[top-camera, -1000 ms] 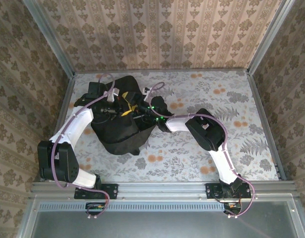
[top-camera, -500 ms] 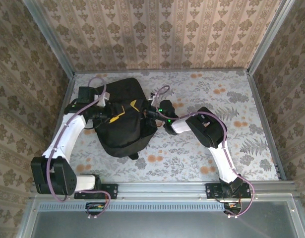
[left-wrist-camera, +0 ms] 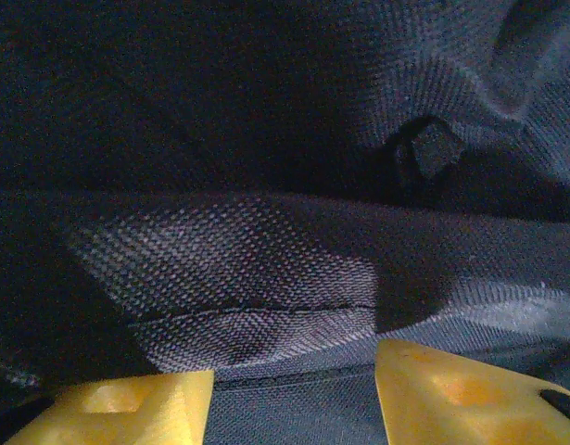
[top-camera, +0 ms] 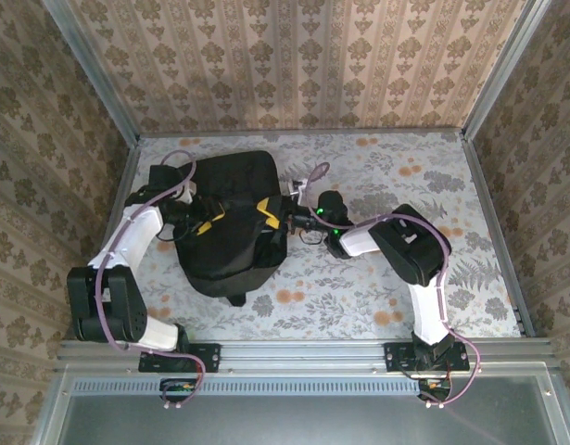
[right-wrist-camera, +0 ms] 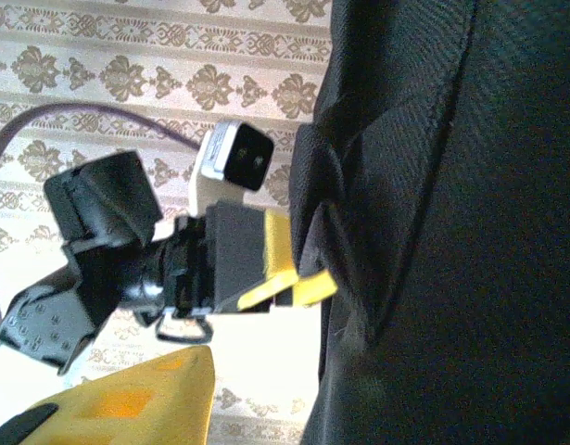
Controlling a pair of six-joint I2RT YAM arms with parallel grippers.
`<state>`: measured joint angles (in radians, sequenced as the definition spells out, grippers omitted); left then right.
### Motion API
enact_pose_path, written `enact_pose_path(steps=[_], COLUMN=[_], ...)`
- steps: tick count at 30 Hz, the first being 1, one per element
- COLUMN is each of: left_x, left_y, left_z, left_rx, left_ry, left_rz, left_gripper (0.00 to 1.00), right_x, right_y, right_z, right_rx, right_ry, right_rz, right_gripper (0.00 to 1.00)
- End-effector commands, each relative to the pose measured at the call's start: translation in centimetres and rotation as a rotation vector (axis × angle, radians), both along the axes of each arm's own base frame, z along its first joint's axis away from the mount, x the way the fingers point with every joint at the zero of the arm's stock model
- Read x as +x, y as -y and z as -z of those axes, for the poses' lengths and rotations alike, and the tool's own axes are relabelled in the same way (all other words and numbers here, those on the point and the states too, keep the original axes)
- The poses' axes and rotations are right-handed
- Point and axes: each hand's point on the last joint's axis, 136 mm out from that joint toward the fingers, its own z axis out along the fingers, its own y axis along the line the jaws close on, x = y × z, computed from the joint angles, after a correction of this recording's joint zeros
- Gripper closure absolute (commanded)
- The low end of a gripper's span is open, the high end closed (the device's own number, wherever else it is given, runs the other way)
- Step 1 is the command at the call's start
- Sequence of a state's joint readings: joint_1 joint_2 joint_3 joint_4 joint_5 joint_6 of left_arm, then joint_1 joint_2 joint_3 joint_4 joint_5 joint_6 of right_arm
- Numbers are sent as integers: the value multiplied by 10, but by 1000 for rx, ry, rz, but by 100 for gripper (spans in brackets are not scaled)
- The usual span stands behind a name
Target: Pack books, pencil case, and school supplies into a backpack
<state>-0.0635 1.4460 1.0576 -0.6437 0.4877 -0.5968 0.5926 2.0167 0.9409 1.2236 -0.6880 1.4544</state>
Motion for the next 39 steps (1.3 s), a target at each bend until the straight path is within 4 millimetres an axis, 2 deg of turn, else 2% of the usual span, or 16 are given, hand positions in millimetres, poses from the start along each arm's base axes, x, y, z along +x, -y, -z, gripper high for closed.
enact_pose_path(steps=[1, 5, 7, 10, 12, 13, 15, 18, 21, 25, 27, 29, 31, 33, 39], left_x=[23, 27, 29, 27, 24, 22, 17, 6, -11, -29, -36, -41, -45, -48, -51], left_y=[-22, -25, -24, -20, -15, -13, -5, 7, 19, 20, 17, 12, 10, 8, 3], left_z=[3, 9, 8, 4, -2, -4, -10, -17, -18, -13, -7, -2, 5, 10, 24], left_rx=[86, 84, 76, 74, 84, 88, 108, 163, 228, 229, 227, 229, 216, 201, 179], left_ry=[30, 15, 17, 21, 34, 38, 48, 62, 68, 62, 51, 37, 27, 17, -9], left_rz=[-75, -85, -78, -60, -40, -28, 11, 83, 156, 150, 138, 124, 108, 98, 73], left_gripper=[49, 49, 49, 49, 49, 49, 49, 49, 49, 49, 48, 49, 48, 48, 49], right_x=[-27, -50, -59, -64, -62, -63, -72, -86, -85, -79, -76, -72, -70, -65, -52], right_y=[16, 40, 50, 56, 58, 58, 53, 43, 45, 31, 21, 15, 6, 0, -17], right_z=[-74, -95, -98, -83, -61, -51, -34, -13, 8, 25, 42, 57, 68, 74, 87], right_rx=[90, 69, 30, -103, -255, -325, -500, -725, -911, -937, -956, -981, -984, -997, -970], right_ry=[225, 272, 291, 281, 237, 231, 249, 318, 378, 260, 157, 46, -28, -59, -100], right_rz=[-56, -43, -28, -4, 14, 16, -24, -100, -119, -121, -106, -80, -58, -30, -19], right_gripper=[51, 51, 51, 53, 55, 60, 72, 84, 84, 88, 84, 89, 89, 81, 78])
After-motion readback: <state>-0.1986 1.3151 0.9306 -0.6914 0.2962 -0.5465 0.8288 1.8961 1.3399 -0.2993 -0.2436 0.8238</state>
